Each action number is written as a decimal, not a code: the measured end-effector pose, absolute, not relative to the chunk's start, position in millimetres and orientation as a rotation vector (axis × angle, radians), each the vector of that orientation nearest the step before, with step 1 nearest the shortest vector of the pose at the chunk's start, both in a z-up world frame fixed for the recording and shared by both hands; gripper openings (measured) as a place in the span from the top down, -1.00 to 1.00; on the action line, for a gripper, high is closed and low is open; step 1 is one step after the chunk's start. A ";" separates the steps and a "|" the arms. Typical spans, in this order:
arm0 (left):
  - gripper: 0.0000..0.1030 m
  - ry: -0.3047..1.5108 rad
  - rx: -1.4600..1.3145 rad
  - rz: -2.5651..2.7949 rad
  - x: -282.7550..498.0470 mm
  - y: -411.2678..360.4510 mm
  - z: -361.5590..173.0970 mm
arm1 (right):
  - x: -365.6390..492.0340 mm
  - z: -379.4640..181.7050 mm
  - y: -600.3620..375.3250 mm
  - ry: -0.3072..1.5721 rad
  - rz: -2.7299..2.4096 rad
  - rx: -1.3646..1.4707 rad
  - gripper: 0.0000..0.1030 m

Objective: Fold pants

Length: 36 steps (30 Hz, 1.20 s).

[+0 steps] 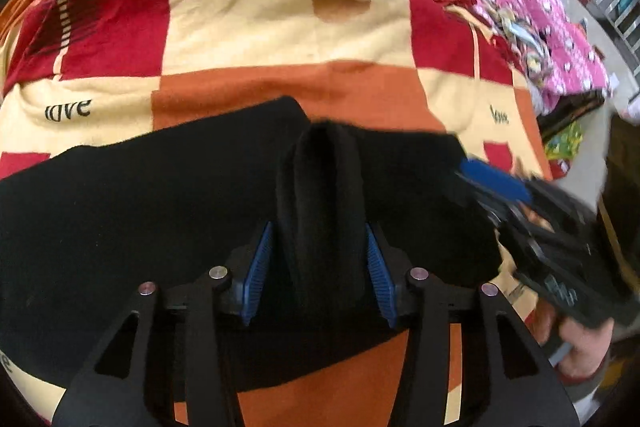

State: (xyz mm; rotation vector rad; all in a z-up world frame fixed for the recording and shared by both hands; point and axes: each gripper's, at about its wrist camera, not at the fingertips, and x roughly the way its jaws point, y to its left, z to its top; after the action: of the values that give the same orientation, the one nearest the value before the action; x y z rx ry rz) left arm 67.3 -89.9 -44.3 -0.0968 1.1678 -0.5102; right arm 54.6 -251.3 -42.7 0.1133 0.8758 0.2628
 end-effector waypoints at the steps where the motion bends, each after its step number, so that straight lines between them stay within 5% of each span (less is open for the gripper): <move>1: 0.11 1.162 -0.103 -0.503 69.6 -88.6 -42.9 | 47.7 -38.4 -252.2 0.871 0.259 0.102 0.30; 16: 0.11 1.090 -0.033 -0.375 54.0 -76.4 -34.9 | 22.1 -38.8 -231.9 0.879 0.286 0.065 0.30; 36: 0.11 1.069 -0.075 -0.232 29.7 -15.4 -32.6 | 113.4 -55.8 -148.0 0.890 0.280 -0.037 0.30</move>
State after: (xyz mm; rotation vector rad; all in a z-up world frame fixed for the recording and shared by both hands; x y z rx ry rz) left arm 29.7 -15.4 -32.6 -0.0750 1.0690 -0.2320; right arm 113.4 -148.0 -55.8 -0.0372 0.8896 0.2803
